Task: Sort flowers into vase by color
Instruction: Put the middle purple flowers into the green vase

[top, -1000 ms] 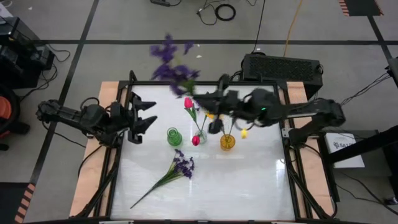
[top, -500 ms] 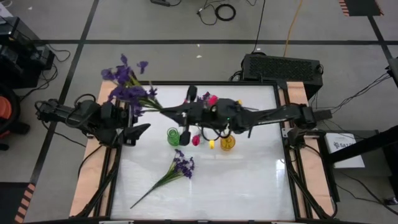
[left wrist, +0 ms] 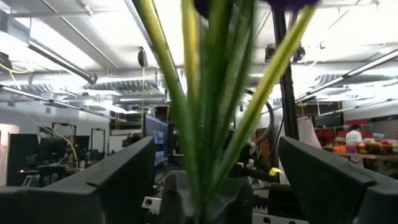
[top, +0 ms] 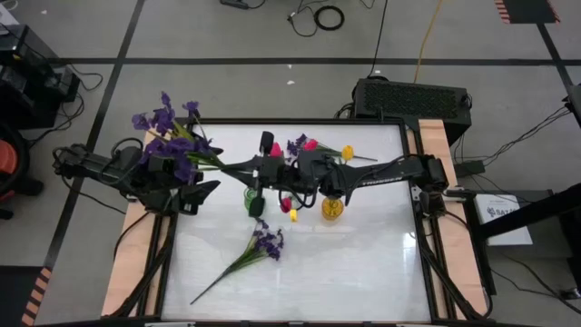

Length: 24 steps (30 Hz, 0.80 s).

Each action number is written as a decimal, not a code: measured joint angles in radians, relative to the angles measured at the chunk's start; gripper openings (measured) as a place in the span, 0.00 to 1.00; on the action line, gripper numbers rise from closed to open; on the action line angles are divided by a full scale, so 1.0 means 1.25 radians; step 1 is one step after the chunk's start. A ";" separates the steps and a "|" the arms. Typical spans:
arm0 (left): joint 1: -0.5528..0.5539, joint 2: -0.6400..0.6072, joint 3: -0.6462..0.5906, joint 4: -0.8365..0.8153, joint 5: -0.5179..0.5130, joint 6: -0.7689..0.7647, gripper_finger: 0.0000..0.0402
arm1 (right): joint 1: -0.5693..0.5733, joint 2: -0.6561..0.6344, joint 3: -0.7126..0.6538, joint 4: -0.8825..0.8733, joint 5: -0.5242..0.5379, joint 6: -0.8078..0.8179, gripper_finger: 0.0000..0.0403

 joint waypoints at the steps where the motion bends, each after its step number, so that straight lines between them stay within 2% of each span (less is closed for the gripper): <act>1: 0.000 0.001 0.000 -0.002 -0.003 0.004 0.85 | -0.001 0.000 0.000 -0.002 0.000 0.003 0.01; 6: 0.000 0.004 0.000 0.003 -0.013 0.020 0.77 | -0.001 0.000 0.000 -0.005 0.002 0.003 0.01; 10: 0.000 0.004 0.000 0.004 -0.031 0.021 0.67 | -0.002 0.000 0.000 -0.011 0.001 0.003 0.01; 14: 0.000 0.004 0.000 0.002 -0.037 0.021 0.50 | -0.003 0.000 0.001 -0.029 0.004 0.003 0.01; 21: 0.000 -0.010 0.000 -0.015 -0.025 0.035 0.09 | -0.002 0.000 0.001 -0.035 0.003 0.003 0.01; 24: 0.001 -0.019 -0.001 -0.034 -0.015 0.036 0.05 | -0.002 0.000 0.001 -0.041 0.001 0.003 0.02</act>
